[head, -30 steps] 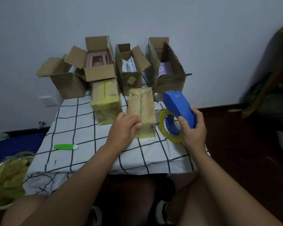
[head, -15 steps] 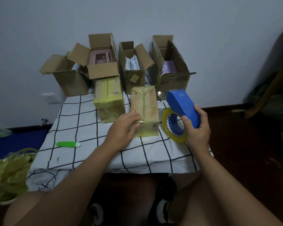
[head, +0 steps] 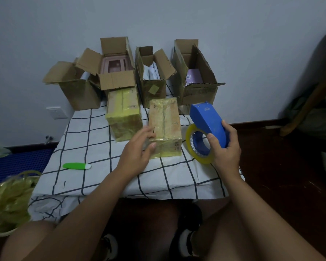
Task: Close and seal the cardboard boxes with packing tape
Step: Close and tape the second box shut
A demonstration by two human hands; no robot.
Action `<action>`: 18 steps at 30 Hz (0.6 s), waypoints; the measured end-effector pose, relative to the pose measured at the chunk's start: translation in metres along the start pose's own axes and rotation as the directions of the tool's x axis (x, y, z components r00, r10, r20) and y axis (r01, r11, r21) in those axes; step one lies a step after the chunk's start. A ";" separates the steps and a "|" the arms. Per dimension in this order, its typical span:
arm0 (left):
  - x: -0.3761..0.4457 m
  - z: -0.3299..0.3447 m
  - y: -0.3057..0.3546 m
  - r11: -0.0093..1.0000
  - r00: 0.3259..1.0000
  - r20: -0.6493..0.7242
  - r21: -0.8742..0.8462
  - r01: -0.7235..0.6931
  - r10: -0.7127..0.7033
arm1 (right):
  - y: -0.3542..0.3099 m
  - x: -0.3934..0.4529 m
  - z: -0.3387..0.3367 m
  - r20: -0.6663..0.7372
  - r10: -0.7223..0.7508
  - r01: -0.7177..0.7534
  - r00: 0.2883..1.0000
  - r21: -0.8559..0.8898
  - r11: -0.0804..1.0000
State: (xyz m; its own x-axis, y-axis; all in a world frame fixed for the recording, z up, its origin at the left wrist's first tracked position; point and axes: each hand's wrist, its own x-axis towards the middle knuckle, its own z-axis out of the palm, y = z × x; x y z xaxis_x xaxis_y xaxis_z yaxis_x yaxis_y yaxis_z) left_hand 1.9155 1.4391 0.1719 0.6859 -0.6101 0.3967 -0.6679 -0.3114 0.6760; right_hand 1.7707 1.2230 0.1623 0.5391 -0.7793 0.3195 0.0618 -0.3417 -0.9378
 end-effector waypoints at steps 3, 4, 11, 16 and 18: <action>0.002 0.003 0.001 0.999 0.994 -0.099 -0.010 0.048 -0.048 | 0.000 0.000 0.001 -0.002 -0.003 0.003 1.000 0.003 1.000; 0.004 0.004 0.003 0.999 0.993 -0.102 -0.002 0.054 -0.054 | 0.001 0.000 0.000 0.003 0.000 0.000 1.000 0.005 1.000; -0.001 -0.004 0.002 0.994 0.995 -0.003 -0.040 0.098 -0.098 | 0.003 0.000 0.000 -0.002 -0.004 0.004 1.000 0.001 1.000; -0.012 0.007 0.008 0.905 0.917 -0.163 -0.297 0.305 -0.363 | 0.003 0.000 0.001 -0.003 -0.008 0.008 1.000 -0.002 1.000; -0.016 0.016 0.013 0.879 0.870 -0.233 -0.320 0.354 -0.435 | 0.003 0.001 0.001 0.000 -0.006 0.006 1.000 0.000 1.000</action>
State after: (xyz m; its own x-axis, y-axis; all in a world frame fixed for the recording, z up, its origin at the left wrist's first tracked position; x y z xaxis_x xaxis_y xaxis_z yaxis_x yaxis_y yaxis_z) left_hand 1.8909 1.4332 0.1644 0.9544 -0.2258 0.1953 -0.2517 -0.2568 0.9331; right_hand 1.7718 1.2217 0.1595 0.5389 -0.7771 0.3251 0.0650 -0.3464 -0.9358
